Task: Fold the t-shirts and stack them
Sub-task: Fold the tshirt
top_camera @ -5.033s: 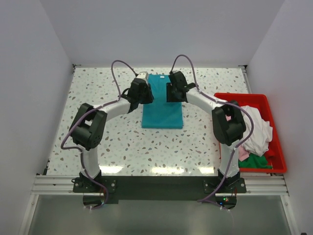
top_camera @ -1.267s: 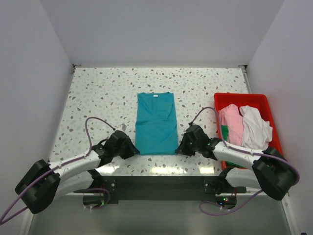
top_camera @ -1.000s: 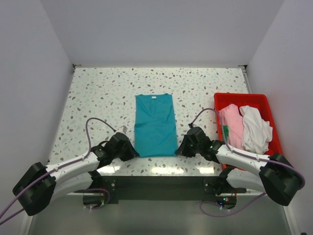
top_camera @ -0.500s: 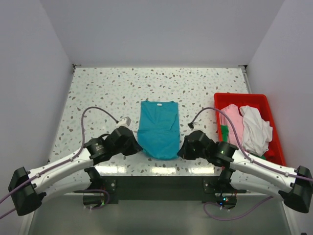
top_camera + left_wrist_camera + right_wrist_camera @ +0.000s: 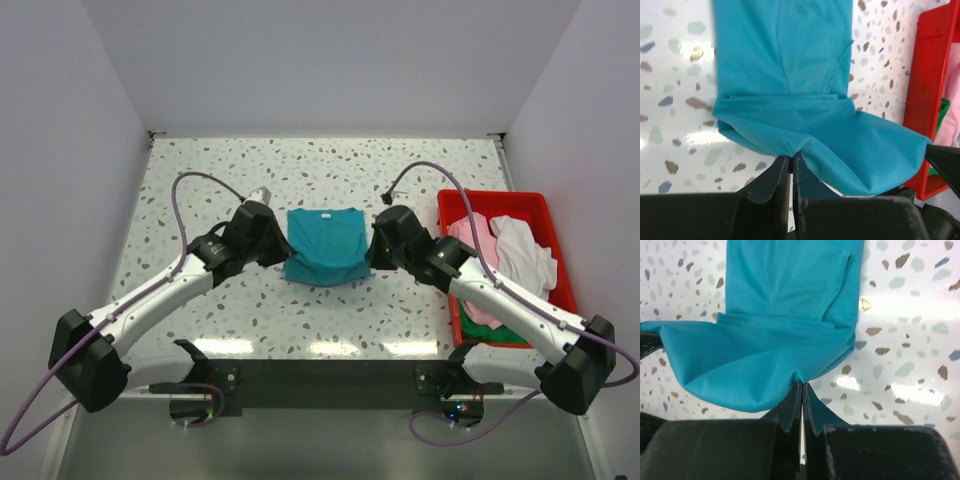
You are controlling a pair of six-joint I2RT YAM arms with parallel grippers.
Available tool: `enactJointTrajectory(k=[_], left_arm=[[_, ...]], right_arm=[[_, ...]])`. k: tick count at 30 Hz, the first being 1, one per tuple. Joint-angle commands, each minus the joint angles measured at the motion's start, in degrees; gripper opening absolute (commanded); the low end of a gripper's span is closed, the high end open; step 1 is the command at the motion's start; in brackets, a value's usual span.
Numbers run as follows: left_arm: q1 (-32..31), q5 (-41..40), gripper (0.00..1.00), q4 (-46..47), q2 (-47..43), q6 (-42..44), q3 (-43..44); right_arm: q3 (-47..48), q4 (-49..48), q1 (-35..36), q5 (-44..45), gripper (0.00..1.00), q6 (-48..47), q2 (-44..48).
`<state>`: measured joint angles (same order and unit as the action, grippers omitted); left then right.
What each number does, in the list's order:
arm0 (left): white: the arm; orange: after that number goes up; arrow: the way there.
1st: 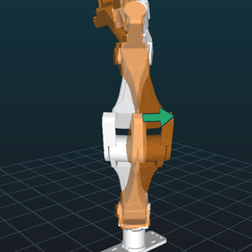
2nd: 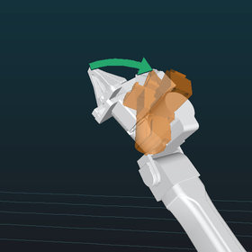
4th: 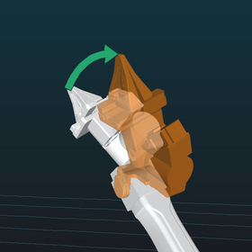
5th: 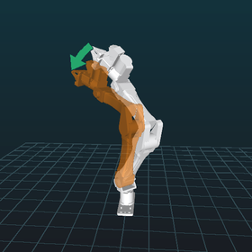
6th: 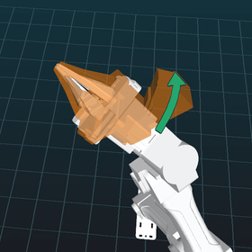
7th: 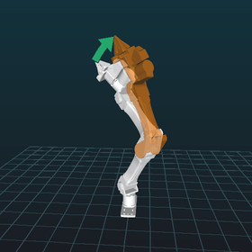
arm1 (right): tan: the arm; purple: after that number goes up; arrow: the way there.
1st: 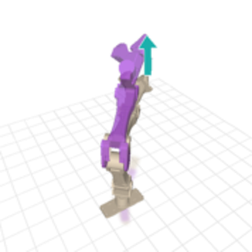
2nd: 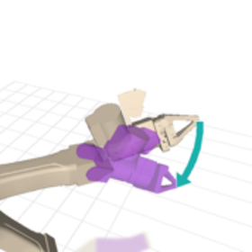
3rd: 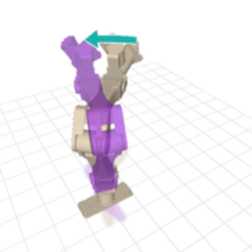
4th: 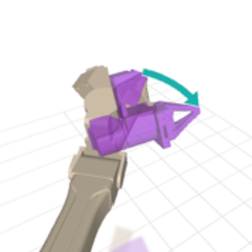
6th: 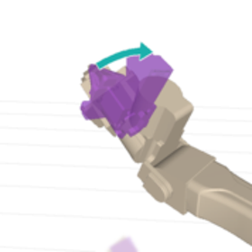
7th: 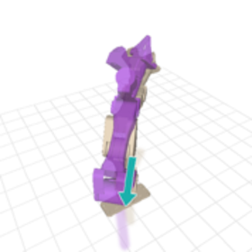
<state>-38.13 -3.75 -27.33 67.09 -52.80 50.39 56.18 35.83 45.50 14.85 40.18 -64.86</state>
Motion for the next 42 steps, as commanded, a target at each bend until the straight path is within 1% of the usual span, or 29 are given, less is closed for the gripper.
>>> enactJointTrajectory(k=[1,3,5,6,7,8,10,11,12,13,14,15,16,17,18,19,20,22,25,26,27,28,30,31,33,34,37,39,42], left_arm=[[3.6,3.4,0.00,7.4,5.1,5.0,6.9],[5.6,6.1,0.00,9.3,9.6,5.6,10.0],[8.9,6.6,0.00,11.9,15.0,6.2,13.6],[9.8,7.1,0.00,12.6,17.0,6.6,14.9],[11.9,7.9,0.00,14.6,19.1,6.7,17.6],[12.8,8.0,0.00,15.1,23.4,6.9,19.2],[14.9,9.3,0.00,18.9,27.9,7.7,23.4],[15.6,9.2,0.01,18.9,32.9,8.1,25.3],[16.2,10.8,0.02,19.5,35.5,8.1,26.9],[17.7,12.8,0.11,22.8,37.9,8.1,29.4],[18.4,16.3,0.16,24.2,43.3,8.4,31.1],[19.7,16.7,0.24,26.4,45.7,8.5,32.6],[20.1,17.0,0.50,30.3,48.9,9.0,34.1],[20.6,17.1,0.58,32.1,50.2,9.6,34.6],[21.3,18.3,0.64,34.6,51.4,9.6,35.2],[22.7,19.8,0.79,35.4,52.3,9.5,36.3],[23.5,21.5,0.83,35.9,53.0,9.2,36.6],[24.9,21.0,0.87,37.1,50.5,9.5,34.8],[25.4,16.7,0.88,35.8,45.5,12.4,31.4],[25.4,14.6,0.87,35.2,44.3,12.5,30.5],[25.2,13.7,0.86,33.9,43.5,12.5,29.6],[24.9,12.8,0.83,33.3,42.1,12.6,28.5],[23.6,9.7,0.80,30.5,41.6,14.1,28.6],[22.9,8.6,0.74,28.9,41.9,14.7,29.1],[20.4,5.3,0.67,24.7,42.0,16.5,29.9],[19.3,4.0,0.61,24.2,41.6,17.3,29.7],[14.8,-0.9,0.54,24.3,41.5,18.1,28.4],[13.0,-0.5,0.47,25.0,42.5,17.5,27.7],[10.8,0.0,0.45,26.3,44.3,15.5,25.2]], right_arm=[[7.3,-4.0,-4.4,-3.8,0.00,-6.5,-5.9],[11.6,-6.4,-8.1,-5.9,0.00,-7.9,-11.7],[14.6,-8.5,-12.4,-8.8,0.00,-8.7,-15.8],[18.0,-9.1,-13.7,-9.7,0.00,-9.4,-20.5],[19.9,-9.7,-16.0,-11.5,0.00,-9.6,-22.8],[21.8,-10.1,-17.1,-12.3,0.00,-9.9,-25.5],[27.1,-11.3,-19.5,-13.6,0.00,-10.7,-32.5],[29.1,-11.5,-20.3,-14.1,0.00,-10.8,-34.9],[32.7,-12.0,-21.1,-14.8,0.00,-10.8,-39.8],[34.8,-12.5,-22.5,-14.8,0.00,-10.9,-42.3],[36.8,-12.3,-23.2,-14.7,0.00,-10.8,-44.6],[41.0,-12.2,-23.9,-16.1,0.04,-10.5,-50.0],[43.0,-11.6,-25.6,-16.8,0.11,-10.2,-52.4],[45.1,-11.2,-26.4,-17.3,0.26,-9.7,-55.2],[49.1,-10.9,-27.3,-18.7,0.31,-9.4,-57.1],[51.1,-9.4,-28.4,-19.0,0.38,-9.6,-60.4],[54.7,-8.2,-28.8,-18.5,0.54,-10.8,-61.3],[56.7,-5.4,-29.2,-15.2,0.69,-12.6,-61.7],[53.7,-6.4,-29.2,-12.4,0.71,-14.1,-57.5],[49.7,-7.3,-29.0,-12.6,0.71,-13.9,-55.9],[48.1,-8.0,-28.5,-11.4,0.71,-13.9,-54.8],[46.8,-8.2,-27.3,-10.6,0.70,-14.0,-53.8],[43.1,-9.2,-25.6,-9.7,0.69,-14.3,-51.5],[42.1,-9.5,-23.6,-8.3,0.65,-14.3,-50.9],[39.3,-10.3,-21.2,-6.3,0.62,-14.7,-49.3],[38.5,-11.5,-19.1,-4.6,0.60,-14.8,-48.9],[37.1,-12.9,-16.4,-4.4,0.54,-14.5,-50.2],[38.2,-12.4,-15.9,-5.4,0.52,-14.4,-53.1],[36.3,-13.4,-15.3,-6.6,0.49,-13.9,-54.7]])
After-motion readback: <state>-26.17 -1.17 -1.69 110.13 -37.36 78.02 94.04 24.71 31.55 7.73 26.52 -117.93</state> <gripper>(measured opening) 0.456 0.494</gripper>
